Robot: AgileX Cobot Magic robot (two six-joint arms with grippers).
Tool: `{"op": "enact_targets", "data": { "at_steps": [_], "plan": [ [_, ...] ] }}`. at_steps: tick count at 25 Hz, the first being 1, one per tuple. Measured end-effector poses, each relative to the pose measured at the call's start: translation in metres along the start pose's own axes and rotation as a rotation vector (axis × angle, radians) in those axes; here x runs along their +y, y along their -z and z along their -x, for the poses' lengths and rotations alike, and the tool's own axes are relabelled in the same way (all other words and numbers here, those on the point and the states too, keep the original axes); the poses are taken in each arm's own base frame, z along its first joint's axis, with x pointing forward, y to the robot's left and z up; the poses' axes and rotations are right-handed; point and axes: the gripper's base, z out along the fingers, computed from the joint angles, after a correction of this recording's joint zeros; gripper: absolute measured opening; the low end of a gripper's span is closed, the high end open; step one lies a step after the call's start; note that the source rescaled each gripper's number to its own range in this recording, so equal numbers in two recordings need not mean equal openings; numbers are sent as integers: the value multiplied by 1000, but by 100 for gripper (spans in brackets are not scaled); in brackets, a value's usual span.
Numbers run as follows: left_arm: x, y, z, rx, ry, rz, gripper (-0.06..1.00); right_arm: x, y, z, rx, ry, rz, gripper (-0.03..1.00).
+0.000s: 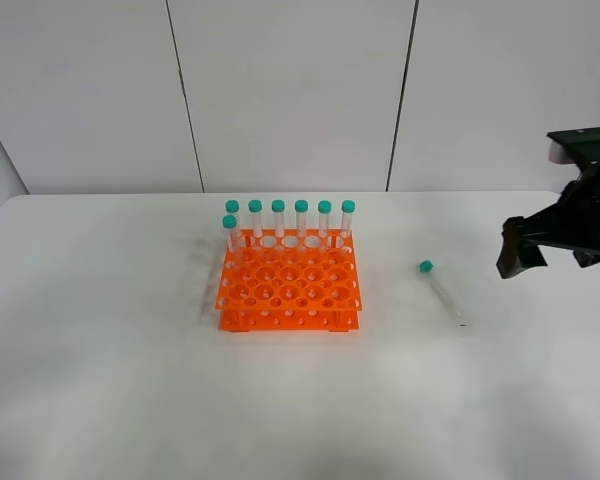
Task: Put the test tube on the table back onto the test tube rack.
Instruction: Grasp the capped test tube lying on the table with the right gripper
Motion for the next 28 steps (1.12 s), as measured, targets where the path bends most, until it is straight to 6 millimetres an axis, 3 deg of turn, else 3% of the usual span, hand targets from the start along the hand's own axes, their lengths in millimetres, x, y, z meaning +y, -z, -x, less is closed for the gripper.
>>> {"op": "enact_targets", "data": {
  "at_steps": [6,11,22,28],
  "plan": [
    [0,0,0,0,0,0,100,2,-59,44,106,15,31,100],
    [0,0,0,0,0,0,100,18,-83,66,97,57,56,100],
    [0,0,0,0,0,0,100,29,-136,68,141,76,62,100],
    [0,0,0,0,0,0,100,29,-146,74,135,75,60,100]
  ]
}}
